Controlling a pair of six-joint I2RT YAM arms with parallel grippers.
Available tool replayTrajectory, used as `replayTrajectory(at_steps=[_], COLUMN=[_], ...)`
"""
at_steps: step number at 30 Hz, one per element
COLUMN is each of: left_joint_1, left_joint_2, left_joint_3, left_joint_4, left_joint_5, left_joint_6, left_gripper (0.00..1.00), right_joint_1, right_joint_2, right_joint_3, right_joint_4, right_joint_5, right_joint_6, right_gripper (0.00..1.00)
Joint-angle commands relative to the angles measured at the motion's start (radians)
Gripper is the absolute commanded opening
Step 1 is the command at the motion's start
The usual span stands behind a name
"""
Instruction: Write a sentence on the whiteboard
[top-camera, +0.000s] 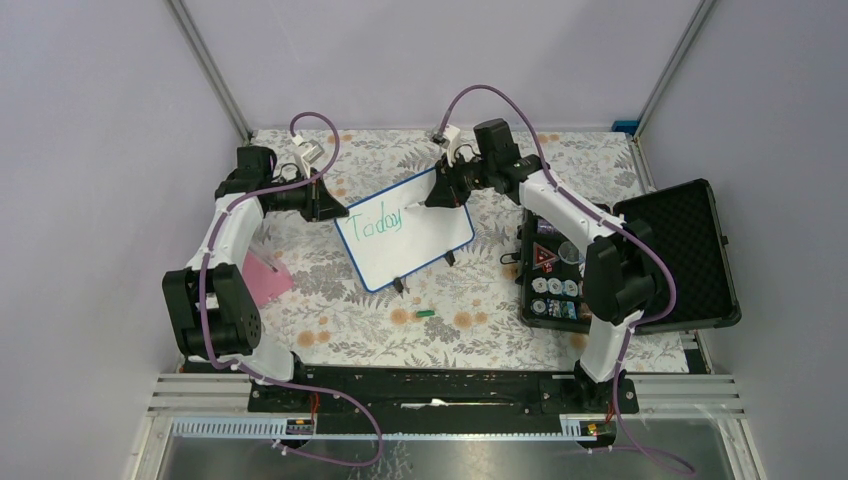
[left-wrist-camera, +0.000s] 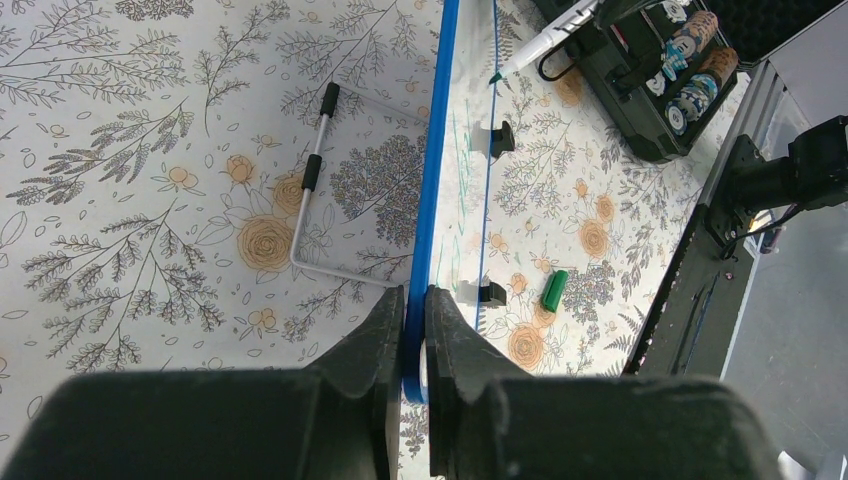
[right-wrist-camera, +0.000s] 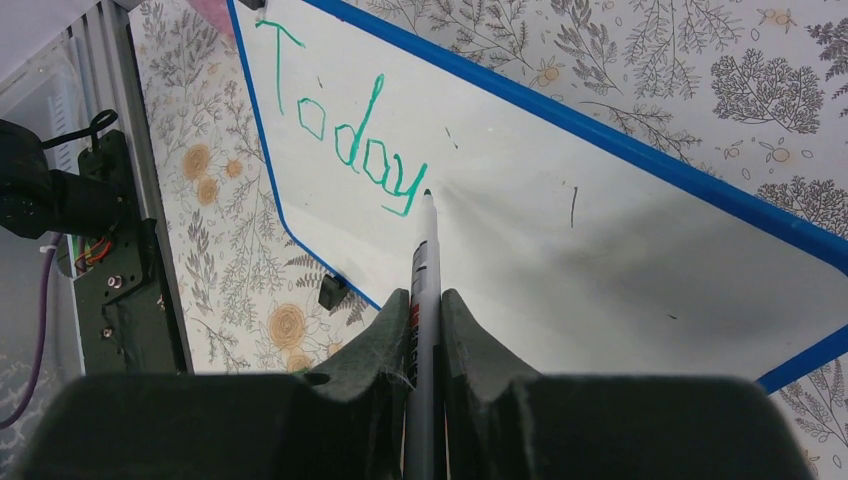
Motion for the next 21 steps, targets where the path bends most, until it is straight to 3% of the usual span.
replayTrajectory(at_steps=[1, 17, 18, 19, 21], left_joint_1=[-0.006, -0.008, -0.007, -0.008, -0.008], left_joint_2=[0.012, 0.003, 0.004, 0.003, 0.002], left_joint_3=[0.018, 0.014, 0.013, 0.012, 0.009], left_joint_4=[0.030, 0.030, 0.030, 0.030, 0.030], left_joint_5=[-0.014, -0.024, -0.024, -0.024, -0.024], left_joint_6=[0.014, 0.021, 0.021, 0.022, 0.023], left_gripper=[0.00, 0.00, 0.00, 0.00, 0.00], right_joint_1=[-0.003, -0.004, -0.004, -0.004, -0.004], right_joint_2=[0.001, 0.027, 0.028, 0.028, 0.030], right_joint_3=[0.056, 0.095, -0.007, 0.085, 0.100], right_joint_4=[0.003, 0.002, 0.002, 0.002, 0.002], right_joint_5=[0.010, 0.041, 0.042, 0.042, 0.042], right_joint_6=[-0.017, -0.015, -0.014, -0.014, -0.011], right_gripper=[0.00, 0.00, 0.00, 0.00, 0.00])
